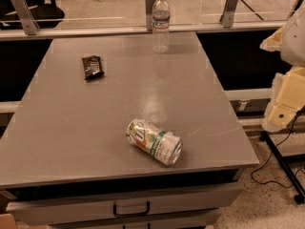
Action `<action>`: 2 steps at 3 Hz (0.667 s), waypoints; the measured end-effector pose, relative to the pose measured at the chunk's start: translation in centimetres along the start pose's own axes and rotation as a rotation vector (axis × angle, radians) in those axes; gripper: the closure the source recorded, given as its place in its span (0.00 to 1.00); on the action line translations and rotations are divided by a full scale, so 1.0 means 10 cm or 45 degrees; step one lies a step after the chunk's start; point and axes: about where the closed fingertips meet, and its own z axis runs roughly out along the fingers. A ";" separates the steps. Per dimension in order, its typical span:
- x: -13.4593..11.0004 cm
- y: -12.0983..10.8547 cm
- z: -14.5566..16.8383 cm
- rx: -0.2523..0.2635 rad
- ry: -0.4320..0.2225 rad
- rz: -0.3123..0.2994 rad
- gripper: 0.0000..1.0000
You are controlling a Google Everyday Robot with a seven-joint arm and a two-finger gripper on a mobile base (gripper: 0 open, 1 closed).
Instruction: Pick water bottle
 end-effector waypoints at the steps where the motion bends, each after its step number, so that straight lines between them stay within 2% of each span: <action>1: -0.03 -0.09 0.03 0.010 -0.016 0.010 0.00; 2: -0.17 -0.50 0.21 0.057 -0.096 0.015 0.00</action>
Offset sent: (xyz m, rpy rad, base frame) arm 0.1278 0.0089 -0.0127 0.1441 -0.1326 -0.0015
